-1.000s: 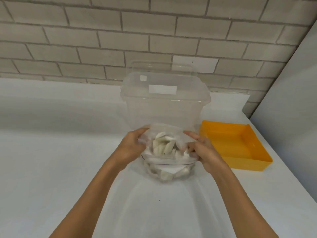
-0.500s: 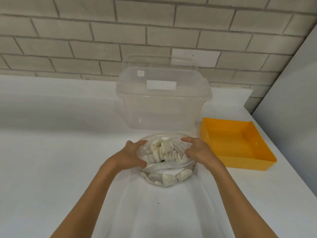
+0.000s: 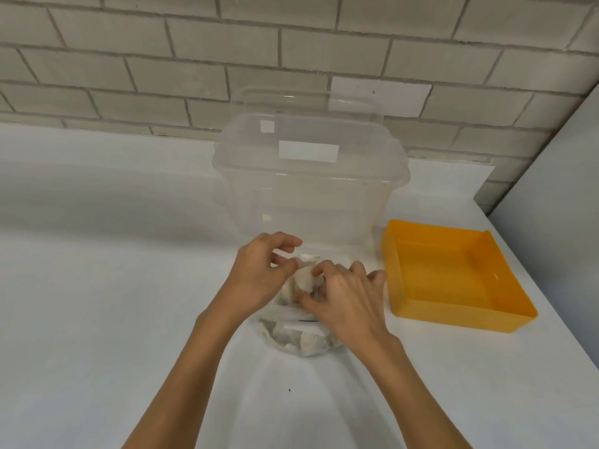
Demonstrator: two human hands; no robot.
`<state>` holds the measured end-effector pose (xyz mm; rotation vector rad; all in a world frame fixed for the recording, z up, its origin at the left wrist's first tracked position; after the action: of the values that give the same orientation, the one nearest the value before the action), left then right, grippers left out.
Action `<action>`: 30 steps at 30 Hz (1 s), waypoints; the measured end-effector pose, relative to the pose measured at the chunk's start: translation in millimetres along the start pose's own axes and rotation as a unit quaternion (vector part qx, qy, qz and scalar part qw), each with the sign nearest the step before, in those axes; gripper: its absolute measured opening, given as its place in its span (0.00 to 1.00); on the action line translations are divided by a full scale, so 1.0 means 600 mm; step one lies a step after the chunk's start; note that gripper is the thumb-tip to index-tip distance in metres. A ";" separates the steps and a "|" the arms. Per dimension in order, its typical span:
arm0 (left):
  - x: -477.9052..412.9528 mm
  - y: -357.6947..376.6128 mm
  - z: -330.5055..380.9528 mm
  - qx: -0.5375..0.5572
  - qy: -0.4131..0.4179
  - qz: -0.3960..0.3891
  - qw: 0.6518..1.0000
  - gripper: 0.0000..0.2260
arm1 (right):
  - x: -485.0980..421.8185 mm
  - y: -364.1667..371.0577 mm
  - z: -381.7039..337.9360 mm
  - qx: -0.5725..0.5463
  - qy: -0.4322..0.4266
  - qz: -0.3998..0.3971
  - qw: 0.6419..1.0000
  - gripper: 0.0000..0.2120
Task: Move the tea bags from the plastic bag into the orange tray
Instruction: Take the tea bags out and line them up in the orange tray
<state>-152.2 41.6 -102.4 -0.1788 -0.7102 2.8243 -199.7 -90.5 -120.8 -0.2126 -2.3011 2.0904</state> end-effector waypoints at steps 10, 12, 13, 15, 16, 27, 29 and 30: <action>0.034 -0.004 0.015 0.205 -0.068 -0.067 0.974 0.07 | 0.024 -0.075 0.073 -0.637 0.140 0.052 0.756 0.06; 0.032 0.005 0.036 0.232 -0.058 -0.084 0.967 0.09 | 0.027 -0.084 0.068 -0.665 0.131 0.037 0.734 0.07; 0.029 0.007 0.044 0.246 -0.054 -0.084 0.964 0.09 | 0.026 -0.085 0.064 -0.673 0.126 0.025 0.729 0.08; 0.023 0.008 0.057 0.283 -0.041 -0.074 0.956 0.09 | 0.022 -0.081 0.052 -0.681 0.116 -0.010 0.723 0.09; 0.019 0.006 0.063 0.299 -0.030 -0.063 0.952 0.08 | 0.019 -0.078 0.046 -0.679 0.110 -0.028 0.725 0.09; -0.039 -0.065 0.088 -0.050 0.129 0.007 0.990 0.04 | -0.029 -0.066 0.063 -0.292 0.066 0.069 0.952 0.08; -0.045 -0.073 0.085 -0.094 0.130 -0.011 0.987 0.04 | -0.037 -0.069 0.058 -0.229 0.019 0.097 0.969 0.09; -0.048 -0.077 0.084 -0.107 0.127 -0.013 0.986 0.04 | -0.041 -0.069 0.052 -0.209 -0.015 0.099 0.973 0.09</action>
<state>-124.8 51.3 -34.2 -0.5502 -0.9431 2.6290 -182.1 -128.2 -81.4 -0.4365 -2.8207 1.6572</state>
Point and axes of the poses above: each hand's wrist, its own x-axis away from the middle knuckle, its own y-axis out of the palm, z = x × y, the point moved 5 cm from there along -x, towards the middle knuckle, and after that the axes turned 4 degrees about x, right-handed, at the moved point
